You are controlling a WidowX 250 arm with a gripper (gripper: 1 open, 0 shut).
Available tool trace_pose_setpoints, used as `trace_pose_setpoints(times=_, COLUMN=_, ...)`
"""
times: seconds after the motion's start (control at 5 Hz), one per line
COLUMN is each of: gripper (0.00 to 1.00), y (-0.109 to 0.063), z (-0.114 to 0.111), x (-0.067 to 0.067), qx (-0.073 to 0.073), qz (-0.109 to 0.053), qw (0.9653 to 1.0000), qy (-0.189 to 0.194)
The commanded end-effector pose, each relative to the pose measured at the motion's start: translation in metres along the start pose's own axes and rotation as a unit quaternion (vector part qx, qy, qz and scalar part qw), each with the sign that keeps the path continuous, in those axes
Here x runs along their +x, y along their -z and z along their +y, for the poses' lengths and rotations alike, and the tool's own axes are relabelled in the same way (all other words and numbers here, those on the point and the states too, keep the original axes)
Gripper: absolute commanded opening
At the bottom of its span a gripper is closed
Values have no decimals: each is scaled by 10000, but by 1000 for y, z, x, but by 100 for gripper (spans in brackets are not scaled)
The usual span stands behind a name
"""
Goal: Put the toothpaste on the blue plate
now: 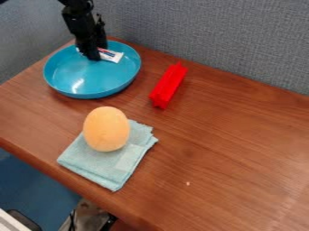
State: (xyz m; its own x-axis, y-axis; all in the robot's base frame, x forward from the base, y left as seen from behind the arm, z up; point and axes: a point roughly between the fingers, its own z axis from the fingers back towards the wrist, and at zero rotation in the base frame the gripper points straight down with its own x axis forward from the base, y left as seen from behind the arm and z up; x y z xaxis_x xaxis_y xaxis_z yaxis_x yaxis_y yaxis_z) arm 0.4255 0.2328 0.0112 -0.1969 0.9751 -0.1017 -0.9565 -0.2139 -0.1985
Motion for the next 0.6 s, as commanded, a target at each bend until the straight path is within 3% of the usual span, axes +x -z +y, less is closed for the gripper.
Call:
trace_pose_setpoints(times=0.0, gripper=0, y=38, z=21, x=-35, qx=560, qz=240, qw=9979, qy=209)
trace_pose_setpoints(times=0.4, gripper=0, y=39, z=19, x=-36, qx=583, qz=203, qw=9978, qy=228)
